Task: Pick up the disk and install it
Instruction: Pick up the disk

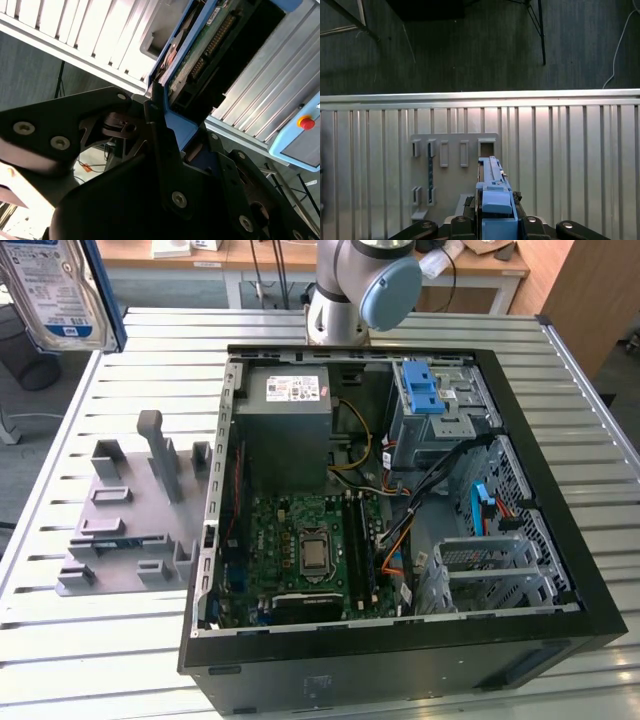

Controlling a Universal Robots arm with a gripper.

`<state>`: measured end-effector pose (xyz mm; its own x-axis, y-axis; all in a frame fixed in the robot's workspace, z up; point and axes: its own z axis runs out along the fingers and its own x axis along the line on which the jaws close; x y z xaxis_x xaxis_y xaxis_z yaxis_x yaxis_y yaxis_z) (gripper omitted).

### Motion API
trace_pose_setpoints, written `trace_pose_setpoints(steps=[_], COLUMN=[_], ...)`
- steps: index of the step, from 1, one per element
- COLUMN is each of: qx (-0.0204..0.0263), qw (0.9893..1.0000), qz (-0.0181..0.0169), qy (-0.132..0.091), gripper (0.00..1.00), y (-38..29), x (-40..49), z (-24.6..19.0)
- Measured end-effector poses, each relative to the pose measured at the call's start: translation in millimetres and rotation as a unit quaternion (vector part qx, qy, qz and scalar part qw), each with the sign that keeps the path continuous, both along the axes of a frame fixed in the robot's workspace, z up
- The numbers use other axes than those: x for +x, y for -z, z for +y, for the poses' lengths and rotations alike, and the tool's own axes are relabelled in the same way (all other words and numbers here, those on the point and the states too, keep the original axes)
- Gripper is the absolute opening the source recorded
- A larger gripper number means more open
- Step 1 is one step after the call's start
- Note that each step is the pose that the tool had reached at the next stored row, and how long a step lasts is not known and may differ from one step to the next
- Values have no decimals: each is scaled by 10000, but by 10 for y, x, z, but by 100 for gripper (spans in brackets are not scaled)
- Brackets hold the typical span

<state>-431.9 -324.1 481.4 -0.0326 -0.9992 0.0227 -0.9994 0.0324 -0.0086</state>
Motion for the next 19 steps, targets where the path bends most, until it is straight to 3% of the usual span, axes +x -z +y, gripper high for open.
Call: trace_pose_setpoints(steps=[6,19], qx=[0,6], qw=[10000,10000], qz=[0,0], qy=[0,0], gripper=[36,36], y=[-127,-133], x=[0,20], z=[0,0])
